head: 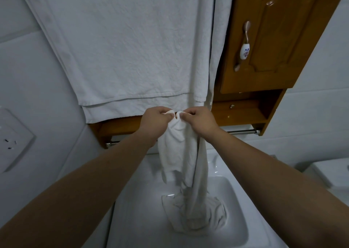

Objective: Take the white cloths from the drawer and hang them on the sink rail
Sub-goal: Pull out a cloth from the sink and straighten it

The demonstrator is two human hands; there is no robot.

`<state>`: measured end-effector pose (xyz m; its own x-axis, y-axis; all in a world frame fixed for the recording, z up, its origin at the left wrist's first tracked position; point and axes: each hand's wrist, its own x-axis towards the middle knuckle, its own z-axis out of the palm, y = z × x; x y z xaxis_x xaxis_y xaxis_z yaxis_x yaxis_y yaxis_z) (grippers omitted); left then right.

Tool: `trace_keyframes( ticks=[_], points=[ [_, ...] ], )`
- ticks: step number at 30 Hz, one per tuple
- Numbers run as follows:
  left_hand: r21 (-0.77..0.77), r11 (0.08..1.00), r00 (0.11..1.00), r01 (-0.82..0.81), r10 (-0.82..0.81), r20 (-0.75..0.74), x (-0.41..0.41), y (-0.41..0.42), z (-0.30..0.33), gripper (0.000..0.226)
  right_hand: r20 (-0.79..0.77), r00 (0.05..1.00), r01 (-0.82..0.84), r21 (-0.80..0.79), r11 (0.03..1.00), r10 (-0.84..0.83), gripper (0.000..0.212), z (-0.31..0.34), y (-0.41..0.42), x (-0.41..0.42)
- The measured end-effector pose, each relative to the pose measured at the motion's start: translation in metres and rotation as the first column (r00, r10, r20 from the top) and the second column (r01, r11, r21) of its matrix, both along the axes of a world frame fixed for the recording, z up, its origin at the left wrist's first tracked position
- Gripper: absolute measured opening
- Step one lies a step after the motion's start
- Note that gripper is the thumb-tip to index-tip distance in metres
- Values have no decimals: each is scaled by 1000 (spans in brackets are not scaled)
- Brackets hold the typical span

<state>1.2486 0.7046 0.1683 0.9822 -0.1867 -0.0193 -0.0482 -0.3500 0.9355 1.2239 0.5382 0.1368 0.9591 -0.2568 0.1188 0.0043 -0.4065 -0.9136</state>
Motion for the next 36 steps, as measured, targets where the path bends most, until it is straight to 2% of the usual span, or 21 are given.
trace_keyframes(
  ticks=[2,5,12,14,17,21,25,28,33,36],
  points=[
    [-2,999,999,37,-37,35,-6,-4,0,24,9,1000,-17,1,1000,17,18,2,2,0],
    [-29,995,995,95,-94,38,-14,-6,2,15,23,999,-40,25,999,40,20,4,4,-1],
    [-155,986,989,-61,38,-145,-13,-3,3,5,6,998,-64,143,988,63,29,5,7,-11],
    [-144,986,986,-86,63,-157,-14,-2,5,6,-9,996,-88,177,980,91,23,5,7,-15],
    [-75,989,991,-127,123,-62,-13,0,11,8,-30,991,-119,228,966,129,16,7,9,-21],
    [39,972,967,-230,224,120,2,11,21,15,-40,988,-130,269,954,146,18,4,12,-25],
    [215,935,936,-283,221,273,17,29,23,26,-63,993,-78,333,940,104,16,-2,1,-30],
    [316,893,919,-321,213,331,23,41,18,28,-120,988,-65,270,961,100,15,-6,-10,-34],
    [371,845,895,-385,245,372,29,56,14,27,-224,968,-80,143,986,111,12,-17,-29,-46],
    [389,839,903,-380,245,353,27,56,12,27,-295,954,-68,-12,998,62,24,-28,-41,-49]
  ],
)
